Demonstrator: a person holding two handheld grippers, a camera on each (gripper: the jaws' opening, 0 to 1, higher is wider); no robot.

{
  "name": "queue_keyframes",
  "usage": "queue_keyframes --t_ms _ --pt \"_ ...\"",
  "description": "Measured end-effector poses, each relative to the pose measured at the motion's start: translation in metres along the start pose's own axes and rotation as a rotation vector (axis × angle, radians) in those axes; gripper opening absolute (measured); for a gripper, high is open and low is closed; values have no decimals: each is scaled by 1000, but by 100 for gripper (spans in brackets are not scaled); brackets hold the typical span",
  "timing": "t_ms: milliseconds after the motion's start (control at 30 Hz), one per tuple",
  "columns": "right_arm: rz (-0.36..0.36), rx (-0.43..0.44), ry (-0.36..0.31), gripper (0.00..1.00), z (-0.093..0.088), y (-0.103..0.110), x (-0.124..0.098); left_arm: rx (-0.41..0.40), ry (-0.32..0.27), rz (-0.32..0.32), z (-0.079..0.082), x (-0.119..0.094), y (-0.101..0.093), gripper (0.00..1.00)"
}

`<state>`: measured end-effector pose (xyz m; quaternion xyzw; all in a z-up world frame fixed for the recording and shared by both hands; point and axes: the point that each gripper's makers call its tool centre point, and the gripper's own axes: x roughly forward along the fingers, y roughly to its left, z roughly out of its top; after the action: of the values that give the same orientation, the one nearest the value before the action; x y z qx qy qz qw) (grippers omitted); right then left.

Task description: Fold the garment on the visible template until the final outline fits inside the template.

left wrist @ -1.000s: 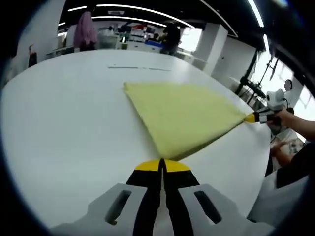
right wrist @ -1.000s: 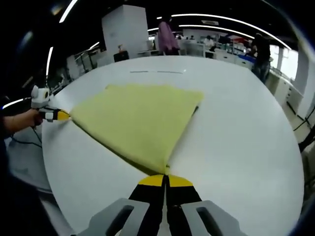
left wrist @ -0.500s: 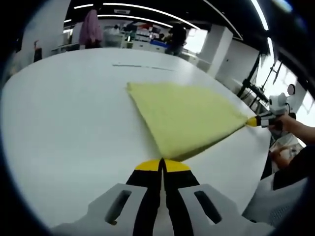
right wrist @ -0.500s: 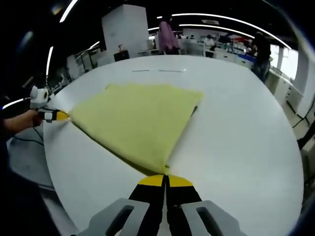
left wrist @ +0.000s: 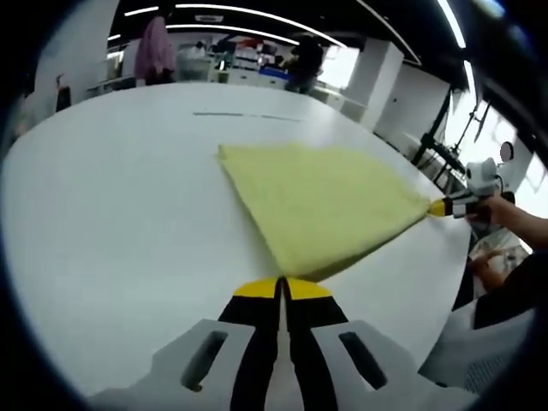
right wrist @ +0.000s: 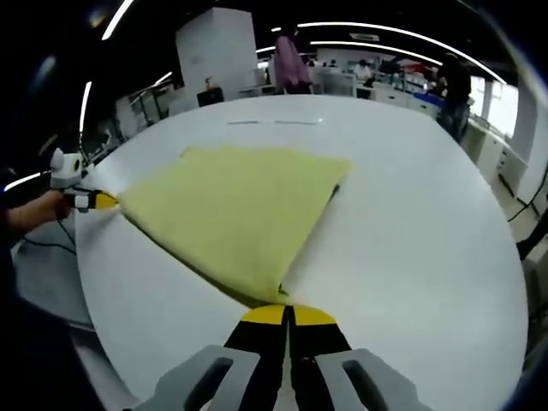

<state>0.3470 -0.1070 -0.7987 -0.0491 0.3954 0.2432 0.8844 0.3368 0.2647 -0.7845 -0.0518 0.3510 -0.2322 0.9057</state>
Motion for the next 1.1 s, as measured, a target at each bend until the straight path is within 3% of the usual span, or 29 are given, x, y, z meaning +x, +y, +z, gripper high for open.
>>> queue_keyframes --t_ms 267,400,633,1100 --pt "12 -2 -34 16 11 5 -8 6 -1 -3 3 -5 1 15" --pt "32 -29 -74 26 25 12 -12 5 -34 -13 13 -9 -2 21" --pt "108 -67 -155 53 51 35 -20 28 -91 -41 28 -13 -13 40" --pt "213 -107 -277 86 80 71 -44 73 -177 -88 53 -33 -34 73"
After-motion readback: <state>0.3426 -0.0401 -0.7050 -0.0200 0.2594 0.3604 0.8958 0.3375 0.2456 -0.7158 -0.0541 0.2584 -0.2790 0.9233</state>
